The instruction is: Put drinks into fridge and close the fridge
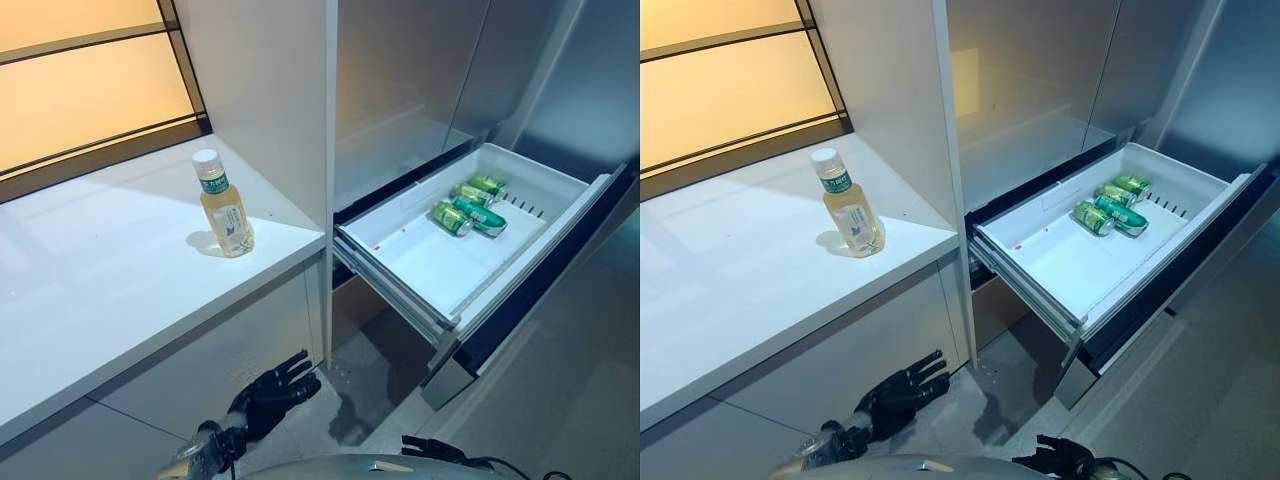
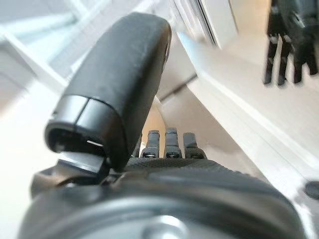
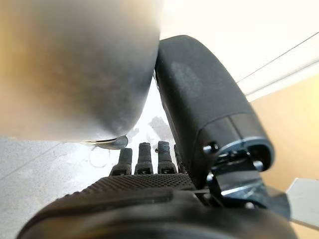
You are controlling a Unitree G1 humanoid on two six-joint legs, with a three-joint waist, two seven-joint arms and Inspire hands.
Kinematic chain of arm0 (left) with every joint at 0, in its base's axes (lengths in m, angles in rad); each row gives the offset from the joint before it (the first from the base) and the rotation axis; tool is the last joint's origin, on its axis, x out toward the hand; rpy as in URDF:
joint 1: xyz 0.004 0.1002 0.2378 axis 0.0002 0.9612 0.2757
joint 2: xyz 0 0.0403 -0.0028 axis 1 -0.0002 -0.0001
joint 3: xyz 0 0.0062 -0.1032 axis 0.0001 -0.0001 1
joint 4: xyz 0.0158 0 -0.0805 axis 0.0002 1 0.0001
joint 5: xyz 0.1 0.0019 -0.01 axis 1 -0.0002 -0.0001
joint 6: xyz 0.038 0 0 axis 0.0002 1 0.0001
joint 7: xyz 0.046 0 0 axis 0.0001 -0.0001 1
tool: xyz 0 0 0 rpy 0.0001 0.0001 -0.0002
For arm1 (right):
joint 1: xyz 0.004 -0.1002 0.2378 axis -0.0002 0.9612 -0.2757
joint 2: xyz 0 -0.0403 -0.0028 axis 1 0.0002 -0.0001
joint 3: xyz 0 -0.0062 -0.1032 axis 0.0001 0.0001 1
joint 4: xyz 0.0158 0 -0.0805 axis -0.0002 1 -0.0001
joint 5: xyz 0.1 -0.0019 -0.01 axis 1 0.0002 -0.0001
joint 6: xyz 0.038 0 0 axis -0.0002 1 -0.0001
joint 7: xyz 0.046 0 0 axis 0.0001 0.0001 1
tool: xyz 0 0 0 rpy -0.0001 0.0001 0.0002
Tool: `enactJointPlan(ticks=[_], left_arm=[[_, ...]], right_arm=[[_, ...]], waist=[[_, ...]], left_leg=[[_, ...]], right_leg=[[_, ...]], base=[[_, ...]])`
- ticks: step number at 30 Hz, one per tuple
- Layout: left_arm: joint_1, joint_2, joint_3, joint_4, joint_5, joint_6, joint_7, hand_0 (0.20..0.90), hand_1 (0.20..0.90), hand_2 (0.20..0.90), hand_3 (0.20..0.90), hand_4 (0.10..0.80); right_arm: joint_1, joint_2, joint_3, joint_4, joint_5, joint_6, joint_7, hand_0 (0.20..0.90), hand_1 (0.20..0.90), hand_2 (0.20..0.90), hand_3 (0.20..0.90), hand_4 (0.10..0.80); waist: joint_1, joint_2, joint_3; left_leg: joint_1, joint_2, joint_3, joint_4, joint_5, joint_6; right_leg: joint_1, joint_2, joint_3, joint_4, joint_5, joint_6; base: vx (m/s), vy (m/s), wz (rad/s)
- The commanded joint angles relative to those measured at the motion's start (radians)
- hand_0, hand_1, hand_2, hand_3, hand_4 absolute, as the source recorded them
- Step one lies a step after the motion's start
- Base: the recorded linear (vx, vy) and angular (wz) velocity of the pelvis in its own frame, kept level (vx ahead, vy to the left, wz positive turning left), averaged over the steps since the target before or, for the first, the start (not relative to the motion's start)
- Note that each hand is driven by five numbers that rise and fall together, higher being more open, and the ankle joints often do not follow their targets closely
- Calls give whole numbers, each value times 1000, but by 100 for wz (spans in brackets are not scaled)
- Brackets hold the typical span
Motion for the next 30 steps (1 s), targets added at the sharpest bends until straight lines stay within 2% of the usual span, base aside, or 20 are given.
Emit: enactJointPlan(ticks=[1,3,4,7,10,12,14,16,17,18,21,23,26,30], left_arm=[[-88,2,34,-125,-77,26,-144,900,900,900,900,800],[-91,22,41,-227,-103,73,-194,900,900,900,900,800],[-96,29,55,-321,-129,135,-213,900,900,900,900,800],[-119,46,89,-515,-201,238,-251,900,900,900,900,800],[-160,57,121,-713,-330,256,-252,900,900,900,900,800],[-187,60,139,-777,-389,243,-217,900,900,900,900,800],[-233,73,161,-862,-444,114,-115,900,900,900,900,800],[-276,89,189,-913,-404,-58,38,900,900,900,900,800],[-281,92,191,-918,-387,-86,60,900,900,900,900,800],[-306,107,212,-933,-307,-193,148,900,900,900,900,800],[-353,149,263,-959,-126,-378,352,900,900,900,900,800],[-372,159,291,-968,-24,-452,454,900,900,900,900,800],[-395,164,311,-987,107,-505,594,900,900,900,900,800],[-436,187,299,-962,352,-535,830,900,900,900,900,800]], right_arm=[[-18,-27,-1,-3,-32,-2,23,900,900,900,900,800],[-12,-31,-5,-7,-40,-1,24,900,900,900,900,800],[-9,-32,-3,-10,-41,0,22,900,900,900,900,800],[4,-29,1,-16,-38,-6,17,900,900,900,900,800],[17,-17,14,-12,-36,-21,4,900,900,900,900,800],[24,-10,24,-11,-33,-27,-4,900,900,900,900,800],[32,1,44,-19,-22,-26,-19,900,900,900,900,800],[44,14,61,-28,-17,-26,-33,900,900,900,900,800],[46,16,64,-29,-16,-26,-36,900,900,900,900,800],[54,23,74,-38,-9,-22,-46,900,900,900,900,800],[66,34,90,-41,-2,-23,-57,900,900,900,900,800],[67,42,99,-29,3,-33,-61,900,900,900,900,800],[61,51,107,-15,8,-36,-63,900,900,900,900,800],[55,56,118,-4,9,-36,-66,900,900,900,900,800]], waist=[[18,5,-2],[18,7,-3],[20,8,-4],[23,7,-5],[25,4,-9],[25,2,-13],[22,-2,-17],[20,-6,-22],[20,-6,-22],[20,-8,-27],[21,-13,-36],[21,-16,-43],[20,-18,-54],[9,-17,-61]], left_leg=[[55,-28,29,7,-118,14],[57,-26,30,7,-120,15],[57,-26,30,7,-121,16],[58,-25,26,7,-125,18],[60,-25,21,7,-130,19],[61,-26,17,7,-133,20],[61,-25,11,7,-134,20],[62,-25,6,7,-135,19],[63,-25,5,7,-135,19],[62,-26,1,7,-135,19],[63,-29,-9,7,-135,19],[61,-30,-13,7,-134,18],[57,-29,-16,7,-133,16],[56,-27,-11,7,-133,15]], right_leg=[[-21,-12,-4,59,1,55],[-18,-13,-3,56,3,57],[-16,-13,-1,53,3,57],[-11,-15,0,49,4,56],[-4,-16,1,42,5,56],[-1,-16,1,38,4,55],[3,-16,0,36,3,55],[7,-15,-2,33,0,54],[8,-15,-3,34,0,54],[10,-15,-5,32,-2,53],[14,-13,-9,28,-6,51],[14,-11,-9,28,-9,49],[11,-8,-7,30,-13,45],[4,-3,2,37,-17,43]], base=[[0,0,0],[0,0,0],[0,0,0],[0,0,0],[0,0,0],[0,0,0],[0,0,0],[15,-17,3],[0,0,0],[0,0,0],[0,0,0],[0,0,0],[8,-4,1],[16,-6,3]])
